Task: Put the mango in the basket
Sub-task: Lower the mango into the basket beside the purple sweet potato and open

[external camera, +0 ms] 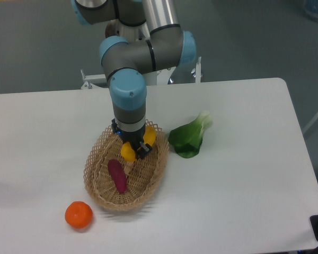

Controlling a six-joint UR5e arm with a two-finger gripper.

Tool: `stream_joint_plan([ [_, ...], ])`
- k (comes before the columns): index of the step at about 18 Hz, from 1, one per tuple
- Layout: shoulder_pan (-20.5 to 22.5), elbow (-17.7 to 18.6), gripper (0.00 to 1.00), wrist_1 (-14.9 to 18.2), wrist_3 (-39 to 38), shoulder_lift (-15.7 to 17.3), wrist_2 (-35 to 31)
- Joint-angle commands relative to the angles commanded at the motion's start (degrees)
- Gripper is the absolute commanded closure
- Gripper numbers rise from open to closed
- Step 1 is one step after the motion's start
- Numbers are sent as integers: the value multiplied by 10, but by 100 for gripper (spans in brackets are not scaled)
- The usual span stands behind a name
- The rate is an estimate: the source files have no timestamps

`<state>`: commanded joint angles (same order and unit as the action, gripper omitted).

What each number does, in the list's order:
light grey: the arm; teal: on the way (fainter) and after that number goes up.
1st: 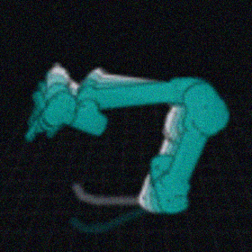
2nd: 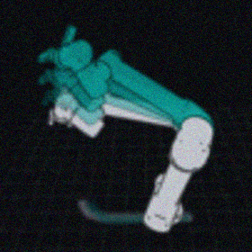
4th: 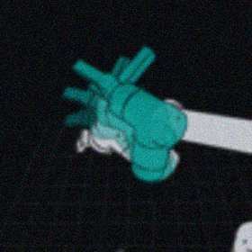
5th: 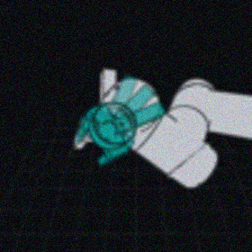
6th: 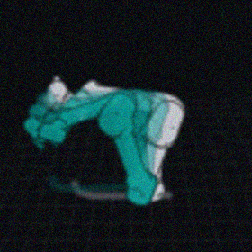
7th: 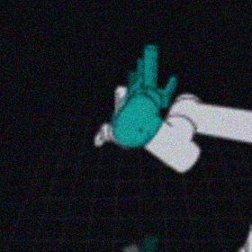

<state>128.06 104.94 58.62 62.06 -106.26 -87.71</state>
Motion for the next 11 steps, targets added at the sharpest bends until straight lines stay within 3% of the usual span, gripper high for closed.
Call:
stream_joint_plan([
  [8, -14, -39, 50, 1, -81, -27, 1],
  [9, -16, -47, 43, 1, -88, -33, 1],
  [11, -18, -56, 10, 0, -88, -40, 1],
])
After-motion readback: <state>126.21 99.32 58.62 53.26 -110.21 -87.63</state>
